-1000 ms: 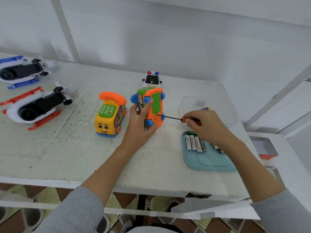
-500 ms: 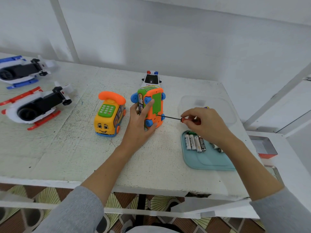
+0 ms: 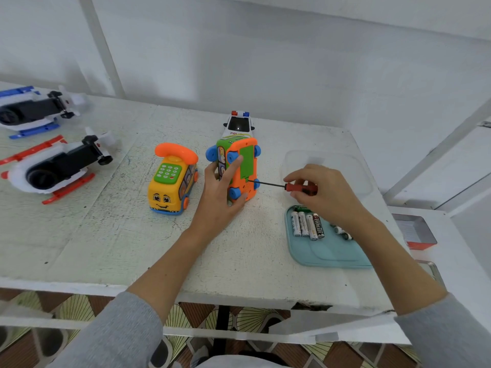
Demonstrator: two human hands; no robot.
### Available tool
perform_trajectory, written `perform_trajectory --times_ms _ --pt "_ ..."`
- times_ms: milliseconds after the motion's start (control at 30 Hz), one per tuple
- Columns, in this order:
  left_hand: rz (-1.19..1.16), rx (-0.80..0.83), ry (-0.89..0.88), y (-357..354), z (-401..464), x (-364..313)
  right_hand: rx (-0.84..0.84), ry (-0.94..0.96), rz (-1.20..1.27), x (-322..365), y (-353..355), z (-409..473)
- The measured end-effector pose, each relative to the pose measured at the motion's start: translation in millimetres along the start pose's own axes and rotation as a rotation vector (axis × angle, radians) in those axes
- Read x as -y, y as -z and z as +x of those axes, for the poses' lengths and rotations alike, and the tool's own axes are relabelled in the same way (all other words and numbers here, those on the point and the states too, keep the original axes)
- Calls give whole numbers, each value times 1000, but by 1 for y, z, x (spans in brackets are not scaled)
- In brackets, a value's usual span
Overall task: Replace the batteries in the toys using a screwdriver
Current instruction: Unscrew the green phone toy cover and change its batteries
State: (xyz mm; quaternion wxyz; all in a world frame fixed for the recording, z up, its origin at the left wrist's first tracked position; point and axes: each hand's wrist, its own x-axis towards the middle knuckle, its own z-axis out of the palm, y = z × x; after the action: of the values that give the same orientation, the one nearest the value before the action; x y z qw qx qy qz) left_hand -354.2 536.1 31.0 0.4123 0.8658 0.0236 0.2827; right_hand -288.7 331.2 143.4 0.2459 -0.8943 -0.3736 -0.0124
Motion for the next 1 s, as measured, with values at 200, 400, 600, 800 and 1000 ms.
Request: perform_trajectory --times_ms 200,400,600,800,1000 --pt "10 1 19 0 -1 -1 4 34 -13 1 -2 0" --pt "-3 -9 6 0 -1 -1 0 -21 0 -1 -3 2" --pt "14 -13 2 0 0 -2 10 23 -72 0 -3 1" --pt "-1 -8 10 0 -1 -1 54 -41 -36 -3 -8 2" --pt "-14 5 14 1 -1 -2 62 -40 -135 1 -5 1"
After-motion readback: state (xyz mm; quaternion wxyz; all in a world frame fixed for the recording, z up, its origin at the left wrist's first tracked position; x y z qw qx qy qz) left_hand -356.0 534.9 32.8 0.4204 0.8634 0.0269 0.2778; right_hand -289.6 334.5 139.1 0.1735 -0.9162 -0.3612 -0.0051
